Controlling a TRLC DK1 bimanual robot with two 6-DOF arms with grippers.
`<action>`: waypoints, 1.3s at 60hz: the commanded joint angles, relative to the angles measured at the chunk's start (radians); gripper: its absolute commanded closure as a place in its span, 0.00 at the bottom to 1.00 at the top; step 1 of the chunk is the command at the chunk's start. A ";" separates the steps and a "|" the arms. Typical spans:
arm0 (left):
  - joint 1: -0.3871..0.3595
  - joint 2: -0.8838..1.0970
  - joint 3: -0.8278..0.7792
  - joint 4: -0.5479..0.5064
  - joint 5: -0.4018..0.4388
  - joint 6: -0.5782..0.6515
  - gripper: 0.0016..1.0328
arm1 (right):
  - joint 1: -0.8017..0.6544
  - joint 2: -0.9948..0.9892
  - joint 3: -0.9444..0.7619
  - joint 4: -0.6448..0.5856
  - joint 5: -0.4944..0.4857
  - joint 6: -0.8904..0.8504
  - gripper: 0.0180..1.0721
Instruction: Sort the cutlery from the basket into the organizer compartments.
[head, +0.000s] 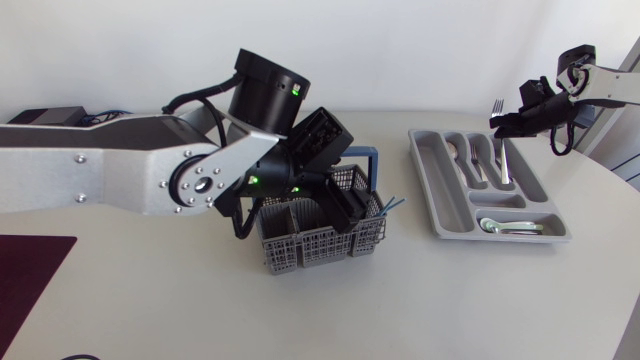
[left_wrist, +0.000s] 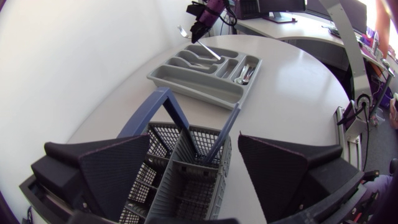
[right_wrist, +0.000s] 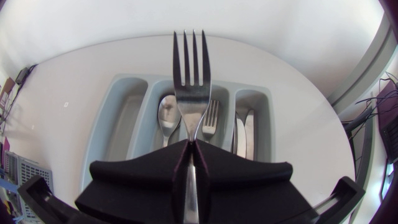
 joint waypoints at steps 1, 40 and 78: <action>-0.008 0.032 -0.032 0.020 -0.007 0.031 0.05 | 0.015 0.065 0.068 -0.024 0.009 0.025 0.95; -0.045 0.077 -0.082 0.112 -0.060 0.097 0.05 | 0.025 0.246 0.166 -0.069 0.103 0.057 0.70; -0.111 0.133 -0.085 0.299 -0.083 0.134 0.31 | 0.031 -0.241 -0.432 0.187 0.103 -0.024 0.29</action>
